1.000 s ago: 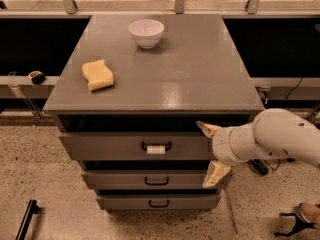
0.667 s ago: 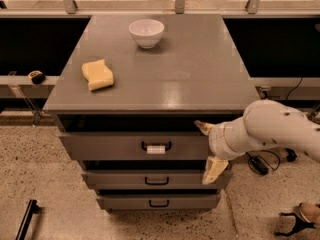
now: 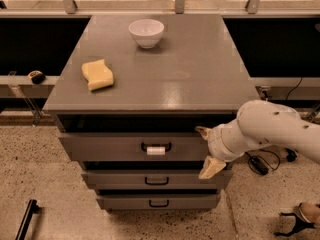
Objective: Open top drawer
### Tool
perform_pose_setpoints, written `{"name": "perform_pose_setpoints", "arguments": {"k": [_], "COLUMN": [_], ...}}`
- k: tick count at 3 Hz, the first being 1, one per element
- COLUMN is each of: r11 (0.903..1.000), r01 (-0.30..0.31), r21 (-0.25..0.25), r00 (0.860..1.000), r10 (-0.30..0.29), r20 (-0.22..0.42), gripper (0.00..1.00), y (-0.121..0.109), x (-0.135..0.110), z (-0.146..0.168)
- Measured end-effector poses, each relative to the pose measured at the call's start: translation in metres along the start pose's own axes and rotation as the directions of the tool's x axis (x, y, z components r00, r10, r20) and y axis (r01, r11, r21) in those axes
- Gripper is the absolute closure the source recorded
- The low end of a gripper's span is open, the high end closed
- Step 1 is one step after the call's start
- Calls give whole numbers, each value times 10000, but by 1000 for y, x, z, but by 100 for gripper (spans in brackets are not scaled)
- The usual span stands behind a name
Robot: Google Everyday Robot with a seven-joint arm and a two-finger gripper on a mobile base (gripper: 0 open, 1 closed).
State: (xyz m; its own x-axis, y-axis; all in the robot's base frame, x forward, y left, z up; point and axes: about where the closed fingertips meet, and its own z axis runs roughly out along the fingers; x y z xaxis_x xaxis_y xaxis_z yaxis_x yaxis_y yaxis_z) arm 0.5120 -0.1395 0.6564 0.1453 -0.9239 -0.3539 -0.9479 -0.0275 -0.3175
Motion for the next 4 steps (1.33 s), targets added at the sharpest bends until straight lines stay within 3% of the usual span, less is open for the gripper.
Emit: {"name": "perform_pose_setpoints", "arguments": {"k": [1,2,3,4], "r11": [9997,9997,9996,9978], "r01": [70,75,60,-102], "r21": [222,225,263,661], "r00": [10000,10000,10000,9996], "r10": [-69,-75,-60,85], "r20": [-17,-21,3,258], "gripper": [21,0,0,0], "y": [6,6,4,-9], "x": [-7,-7,-7,-2], "z": [-9,-9,-10,-17]}}
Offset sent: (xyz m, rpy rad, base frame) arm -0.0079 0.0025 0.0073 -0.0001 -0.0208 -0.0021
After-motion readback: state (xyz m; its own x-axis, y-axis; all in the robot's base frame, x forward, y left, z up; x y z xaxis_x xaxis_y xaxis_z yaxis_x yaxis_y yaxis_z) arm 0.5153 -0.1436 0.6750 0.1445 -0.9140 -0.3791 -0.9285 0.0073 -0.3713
